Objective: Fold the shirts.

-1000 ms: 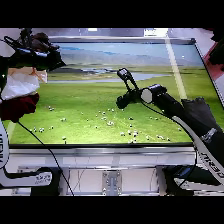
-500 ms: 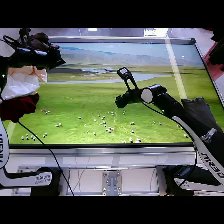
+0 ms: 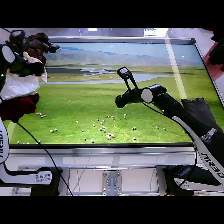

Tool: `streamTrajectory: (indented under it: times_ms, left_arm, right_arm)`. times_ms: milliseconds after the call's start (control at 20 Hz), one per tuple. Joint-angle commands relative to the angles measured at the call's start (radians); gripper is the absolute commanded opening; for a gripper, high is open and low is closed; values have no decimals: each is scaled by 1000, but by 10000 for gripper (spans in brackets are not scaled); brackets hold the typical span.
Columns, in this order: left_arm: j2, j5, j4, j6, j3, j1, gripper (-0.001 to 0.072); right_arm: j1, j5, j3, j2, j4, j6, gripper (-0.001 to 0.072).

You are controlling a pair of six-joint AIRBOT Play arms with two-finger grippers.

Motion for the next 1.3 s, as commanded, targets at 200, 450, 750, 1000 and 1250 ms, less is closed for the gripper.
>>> streamTrajectory:
  times_ms: [200,450,750,1000,1250]
  left_arm:
    - [-242,-206,-97,-80,1,331,699]
    - [-366,-61,-135,-76,2,374,700]
    - [-373,182,-148,-77,2,374,197]
    - [-372,-43,-580,105,2,370,15]
    - [-360,-386,-1316,348,2,208,13]
  right_arm:
    - [1,1,0,0,2,91,449]
    - [0,0,0,0,0,157,449]
    - [0,-1,0,0,-2,162,447]
    - [0,24,14,4,-85,161,445]
    - [0,237,140,92,-515,291,445]
